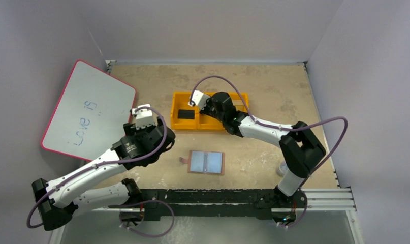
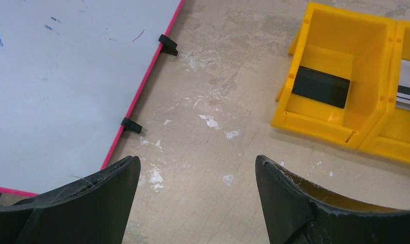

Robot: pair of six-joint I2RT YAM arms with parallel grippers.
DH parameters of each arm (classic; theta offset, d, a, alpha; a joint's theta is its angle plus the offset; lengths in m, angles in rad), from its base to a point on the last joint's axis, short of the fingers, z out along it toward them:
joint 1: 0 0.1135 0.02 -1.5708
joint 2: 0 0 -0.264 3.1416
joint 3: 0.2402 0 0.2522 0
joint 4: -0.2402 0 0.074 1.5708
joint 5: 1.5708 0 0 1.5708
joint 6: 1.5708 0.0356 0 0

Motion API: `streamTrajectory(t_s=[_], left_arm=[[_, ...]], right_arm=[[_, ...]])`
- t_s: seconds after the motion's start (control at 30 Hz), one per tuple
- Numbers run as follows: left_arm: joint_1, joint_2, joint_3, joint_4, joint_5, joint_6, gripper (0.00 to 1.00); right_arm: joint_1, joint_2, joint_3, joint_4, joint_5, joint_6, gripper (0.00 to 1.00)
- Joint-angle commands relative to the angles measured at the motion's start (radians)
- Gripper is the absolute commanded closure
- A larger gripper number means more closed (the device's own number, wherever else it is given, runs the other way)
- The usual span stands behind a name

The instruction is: Take the credit cards out of the card holder

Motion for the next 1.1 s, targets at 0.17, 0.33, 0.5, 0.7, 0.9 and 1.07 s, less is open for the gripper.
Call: streamTrajectory(t_s=[0.17,0.33,0.5,0.7,0.9,1.07], left_arm=[[0.002,0.010,0.062,-0.067,-0.113,-0.022,0.16],[0.002,-0.031,0.062,-0.072,-0.121,-0.030,0.16],[0.003,-0.067,0.051,-0.054,-0.115,-0.021,0.16],[0.002,-0.076,0.067,-0.090,-0.135,-0.054,0.16],[0.002,-0.118,0.062,-0.091,-0.139,-0.061,0.16],[0.002,-0.144,0.060,-0.091,-0.140,-0.063,0.16]], right_arm=[[0.001,0.141,0.182,-0.078,0.072,-0.128,1.00],[0.001,0.135,0.171,-0.053,0.082,-0.150,1.00],[0.001,0.152,0.176,-0.059,0.069,-0.190,1.00],[0.001,0.182,0.164,-0.018,0.099,-0.251,1.00],[0.000,0.228,0.172,0.030,0.090,-0.305,1.00],[-0.002,0.272,0.172,0.073,0.093,-0.317,0.96]])
